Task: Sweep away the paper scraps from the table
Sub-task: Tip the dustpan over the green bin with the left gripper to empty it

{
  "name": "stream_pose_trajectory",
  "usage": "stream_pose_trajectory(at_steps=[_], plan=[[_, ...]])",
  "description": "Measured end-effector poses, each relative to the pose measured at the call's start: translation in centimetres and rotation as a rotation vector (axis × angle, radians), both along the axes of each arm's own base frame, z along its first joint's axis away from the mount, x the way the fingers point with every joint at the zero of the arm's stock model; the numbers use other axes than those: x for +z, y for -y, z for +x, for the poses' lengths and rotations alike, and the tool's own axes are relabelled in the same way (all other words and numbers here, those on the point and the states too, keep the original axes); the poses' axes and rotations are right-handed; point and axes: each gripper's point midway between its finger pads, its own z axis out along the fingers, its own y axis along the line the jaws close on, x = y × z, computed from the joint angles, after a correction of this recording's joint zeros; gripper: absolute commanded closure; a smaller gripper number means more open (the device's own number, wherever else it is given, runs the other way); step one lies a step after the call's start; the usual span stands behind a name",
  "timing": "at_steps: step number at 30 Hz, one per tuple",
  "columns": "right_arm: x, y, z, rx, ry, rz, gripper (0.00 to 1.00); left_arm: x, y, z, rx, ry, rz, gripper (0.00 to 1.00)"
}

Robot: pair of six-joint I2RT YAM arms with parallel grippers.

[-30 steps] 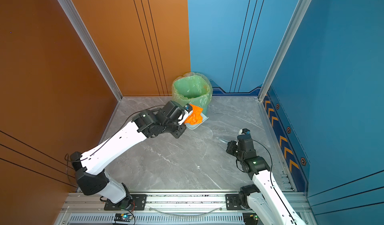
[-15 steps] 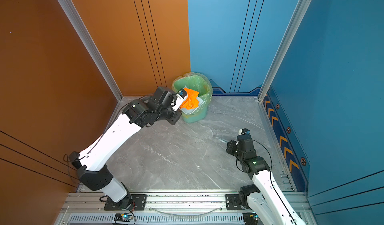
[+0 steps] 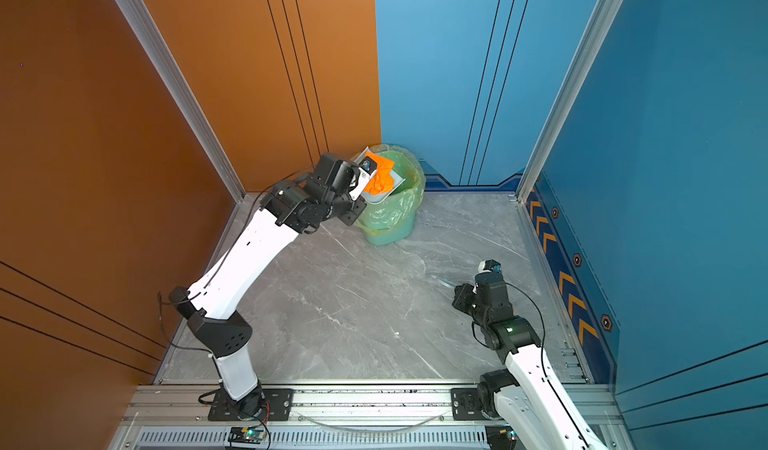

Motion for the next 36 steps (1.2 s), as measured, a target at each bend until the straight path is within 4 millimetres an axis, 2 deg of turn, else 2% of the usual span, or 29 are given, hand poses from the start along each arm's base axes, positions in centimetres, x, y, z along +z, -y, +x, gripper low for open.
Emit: stream_pose_trajectory(at_steps=[9,16,27,36], plan=[[0.0,0.1,-0.3,-0.003,0.015,0.006,1.00,-0.8,-1.3,4.3,0.051,0.056,0.157,1.00],[0.6,0.1,-0.4,-0.004,0.038,0.011,1.00,-0.3,-1.6,6.6,0.062,0.122,0.279,1.00],[1.1,0.3,-0.5,-0.009,0.061,0.016,1.00,-1.0,-1.7,8.2,0.019,0.148,0.468,1.00],[0.6,0.4,-1.1,-0.010,0.045,0.013,1.00,-1.4,-2.5,9.1,0.020,0.156,0.578,1.00]])
